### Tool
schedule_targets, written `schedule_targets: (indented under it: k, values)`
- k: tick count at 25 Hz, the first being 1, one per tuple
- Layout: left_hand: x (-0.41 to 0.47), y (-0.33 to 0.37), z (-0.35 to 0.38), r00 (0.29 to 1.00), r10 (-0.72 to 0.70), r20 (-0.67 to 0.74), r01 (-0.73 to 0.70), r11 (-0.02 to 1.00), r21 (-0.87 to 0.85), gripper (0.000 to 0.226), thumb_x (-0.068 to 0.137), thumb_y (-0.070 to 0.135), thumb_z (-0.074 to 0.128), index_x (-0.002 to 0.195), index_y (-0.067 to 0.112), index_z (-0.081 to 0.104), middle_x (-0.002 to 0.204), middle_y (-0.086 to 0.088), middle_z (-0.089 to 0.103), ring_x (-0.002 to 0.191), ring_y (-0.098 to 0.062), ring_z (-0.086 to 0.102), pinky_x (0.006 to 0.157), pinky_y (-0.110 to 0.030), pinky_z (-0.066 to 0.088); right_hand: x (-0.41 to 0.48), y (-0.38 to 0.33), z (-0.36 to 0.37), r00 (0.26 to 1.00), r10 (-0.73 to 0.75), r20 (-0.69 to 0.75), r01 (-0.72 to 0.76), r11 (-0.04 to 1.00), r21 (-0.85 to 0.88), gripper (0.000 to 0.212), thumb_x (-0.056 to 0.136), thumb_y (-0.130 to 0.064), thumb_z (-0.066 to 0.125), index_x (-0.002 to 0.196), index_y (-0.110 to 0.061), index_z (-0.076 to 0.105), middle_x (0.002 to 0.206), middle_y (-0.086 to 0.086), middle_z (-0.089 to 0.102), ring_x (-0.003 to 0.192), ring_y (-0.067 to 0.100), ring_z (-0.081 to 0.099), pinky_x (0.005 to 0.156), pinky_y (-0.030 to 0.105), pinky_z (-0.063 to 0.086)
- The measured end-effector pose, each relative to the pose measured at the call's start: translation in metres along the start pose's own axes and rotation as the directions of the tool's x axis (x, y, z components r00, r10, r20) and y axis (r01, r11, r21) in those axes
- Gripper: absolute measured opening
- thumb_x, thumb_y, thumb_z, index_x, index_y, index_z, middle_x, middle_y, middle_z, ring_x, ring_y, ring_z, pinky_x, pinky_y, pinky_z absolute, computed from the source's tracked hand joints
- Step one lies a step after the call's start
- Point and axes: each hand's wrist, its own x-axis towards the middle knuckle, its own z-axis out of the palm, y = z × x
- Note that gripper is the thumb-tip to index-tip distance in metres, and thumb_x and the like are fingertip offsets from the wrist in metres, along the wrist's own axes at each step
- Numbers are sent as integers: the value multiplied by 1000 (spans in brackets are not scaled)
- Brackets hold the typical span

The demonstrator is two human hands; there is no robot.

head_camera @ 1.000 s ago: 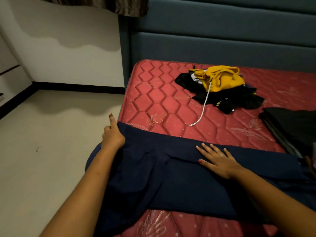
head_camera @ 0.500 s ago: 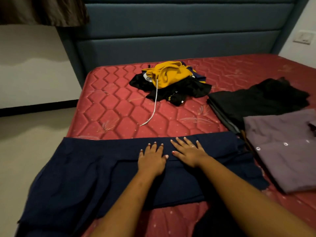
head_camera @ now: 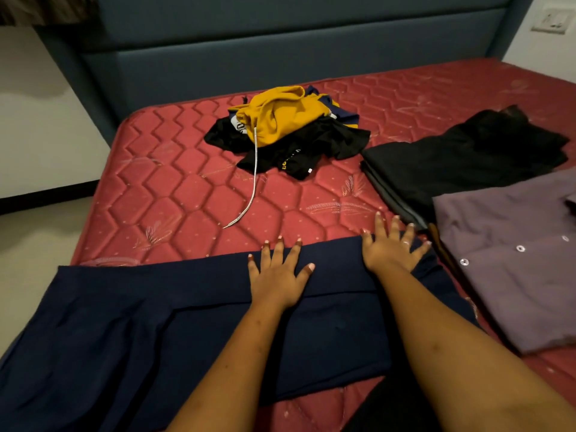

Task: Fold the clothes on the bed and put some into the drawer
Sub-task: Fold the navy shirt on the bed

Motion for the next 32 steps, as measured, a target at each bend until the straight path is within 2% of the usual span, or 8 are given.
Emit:
schedule_targets:
  k: [2, 5, 8, 10, 11, 19, 24, 32]
  values:
    - [-4, -12, -7, 999, 34, 22, -34, 999, 10, 63, 97, 61, 22, 152, 39, 2, 162, 3, -2, 148, -21, -7, 116, -51, -5, -5, -2, -4, 996, 30, -80, -30, 1000, -1, 63, 99, -54, 20, 153, -34, -6, 161, -6, -13, 145, 35, -16, 110, 64, -12]
    - [-27, -65, -18, 1000, 4, -24, -1, 994, 112, 61, 99, 56, 22, 153, 36, 1, 162, 8, -1, 148, -15, -4, 117, -52, -1, -31, -39, -2, 931, -299, -210, 277, 952, -127, 65, 100, -50, 24, 154, -27, -3, 162, -9, -5, 147, 28, -12, 112, 62, -8]
    - [-64, -137, -34, 985, -160, -56, 167, 977, 134, 59, 101, 53, 18, 153, 36, -2, 162, 9, -5, 148, -14, -4, 117, -52, -1, -108, -138, 31, 686, -728, 20, 728, 686, -13, 62, 101, -47, 27, 154, -27, 2, 162, -9, 0, 149, 18, -5, 114, 55, -6]
    - [-78, -179, -47, 969, -245, -25, 246, 963, 112, 56, 103, 46, 16, 154, 32, -2, 162, 9, -7, 148, -14, -5, 119, -51, 0, -163, -199, 62, 491, -845, 214, 858, 511, 48, 57, 102, -47, 19, 154, -29, 4, 161, -12, 2, 148, 11, -5, 115, 52, -8]
    - [-81, -197, -51, 960, -278, -16, 278, 957, 83, 55, 103, 43, 16, 154, 31, -1, 162, 8, -7, 148, -14, -6, 119, -50, 1, -180, -219, 73, 464, -853, 240, 871, 489, 54, 56, 102, -48, 15, 154, -30, 5, 161, -14, 2, 148, 9, -6, 116, 50, -10]
    - [-72, -267, -55, 897, -403, -183, 406, 914, -22, 52, 104, 39, 15, 154, 27, 5, 162, 8, 2, 148, -18, -6, 118, -51, -4, -179, -294, 89, 393, -840, 374, 896, 441, 49, 54, 100, -57, 12, 151, -43, 3, 158, -22, -3, 147, 7, -10, 116, 47, -14]
    - [-55, -294, -55, 815, -520, -257, 502, 854, -135, 52, 104, 33, 17, 154, 21, 10, 162, 4, 6, 148, -16, -4, 117, -50, -4, -174, -339, 106, 368, -871, 326, 922, 387, -6, 50, 101, -51, 8, 150, -45, 2, 158, -24, -3, 147, 8, -9, 115, 51, -14]
    - [-59, -292, -57, 794, -576, -194, 573, 816, -81, 59, 103, 43, 11, 154, 19, -4, 162, 2, -7, 148, -17, -10, 116, -51, -8, -168, -332, 99, 346, -877, 332, 937, 342, -75, 55, 100, -54, 11, 152, -39, -3, 160, -18, -4, 148, 10, -10, 116, 51, -13]
